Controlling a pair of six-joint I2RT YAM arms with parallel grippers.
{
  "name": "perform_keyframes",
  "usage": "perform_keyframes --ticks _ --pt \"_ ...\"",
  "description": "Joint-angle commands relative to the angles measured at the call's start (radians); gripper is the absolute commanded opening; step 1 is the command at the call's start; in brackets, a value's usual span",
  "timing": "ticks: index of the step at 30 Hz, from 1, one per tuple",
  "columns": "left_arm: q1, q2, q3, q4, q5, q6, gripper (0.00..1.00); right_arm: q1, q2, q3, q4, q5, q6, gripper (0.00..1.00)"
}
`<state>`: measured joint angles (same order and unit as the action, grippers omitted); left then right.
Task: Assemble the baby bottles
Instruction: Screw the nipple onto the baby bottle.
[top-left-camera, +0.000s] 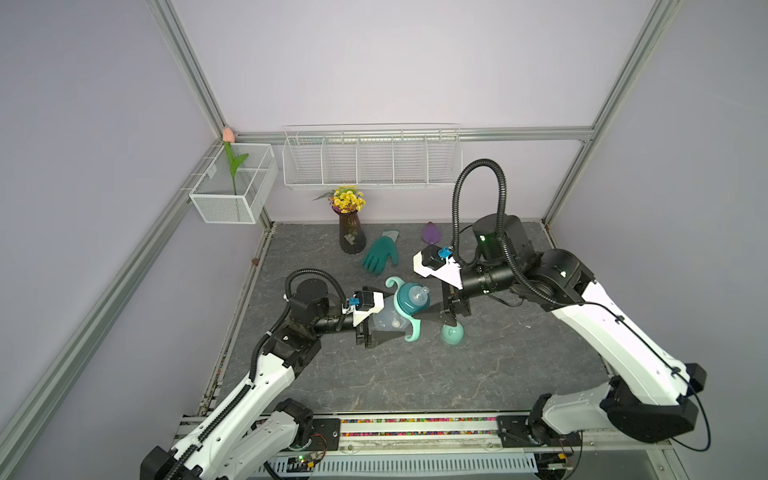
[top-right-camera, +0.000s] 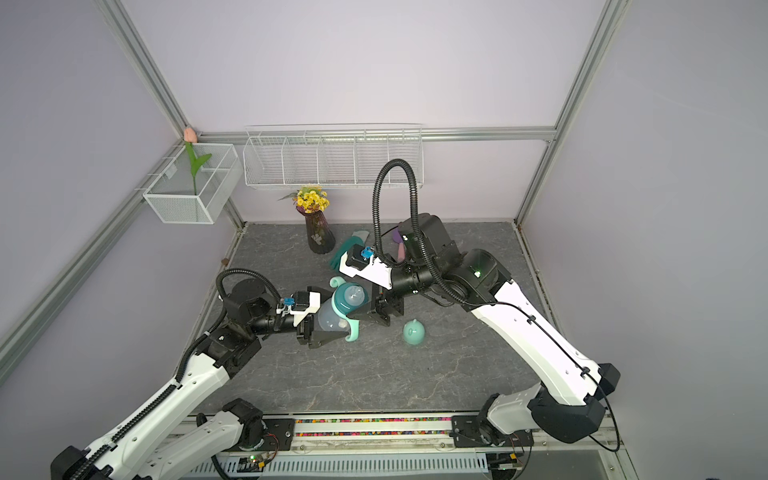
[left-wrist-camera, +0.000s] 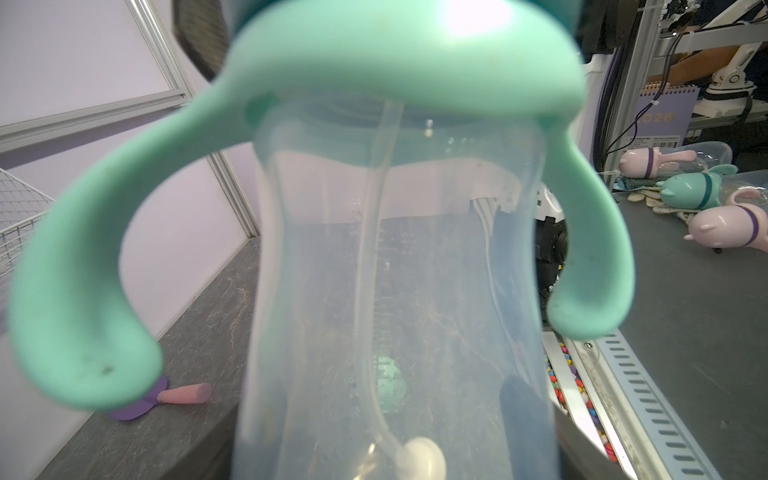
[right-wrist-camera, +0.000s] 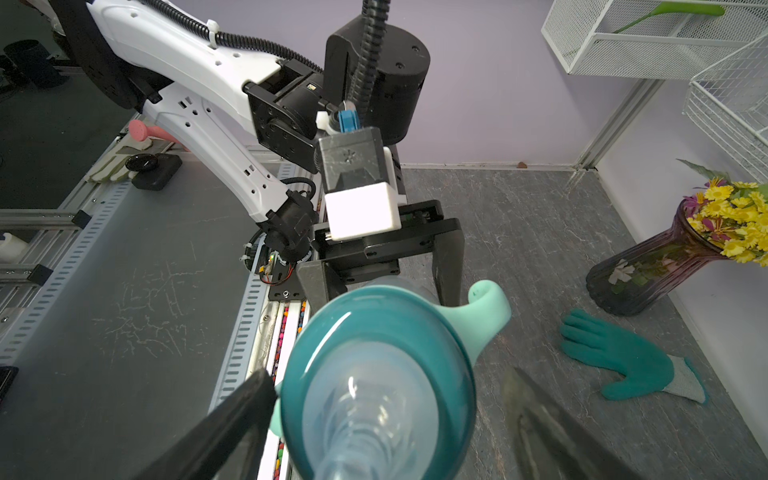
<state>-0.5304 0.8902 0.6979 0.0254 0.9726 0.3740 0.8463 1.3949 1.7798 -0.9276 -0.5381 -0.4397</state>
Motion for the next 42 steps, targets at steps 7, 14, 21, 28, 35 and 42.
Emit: perform_keyframes --ticks 7,14,21,28,35,42 --pt "-0.004 -0.004 0.027 0.055 -0.028 -0.023 0.0 0.009 -0.011 -0.035 0.048 0.08 0.049 0.72" --pt "-0.004 -0.005 -0.032 0.164 -0.32 -0.064 0.0 0.007 -0.015 -0.098 0.202 0.169 0.207 0.45" --pt "-0.004 0.028 -0.059 0.203 -0.573 -0.024 0.0 0.007 0.039 -0.11 0.33 0.29 0.415 0.37" --pt "-0.005 0.058 -0.103 0.277 -0.803 -0.035 0.0 0.003 0.105 -0.133 0.454 0.534 0.677 0.22" --pt "-0.008 0.076 -0.107 0.242 -0.787 -0.01 0.0 -0.004 0.132 -0.071 0.449 0.465 0.659 0.72" --pt "-0.007 0.076 -0.1 0.22 -0.721 -0.001 0.0 -0.049 0.109 -0.035 0.371 0.419 0.62 0.84"
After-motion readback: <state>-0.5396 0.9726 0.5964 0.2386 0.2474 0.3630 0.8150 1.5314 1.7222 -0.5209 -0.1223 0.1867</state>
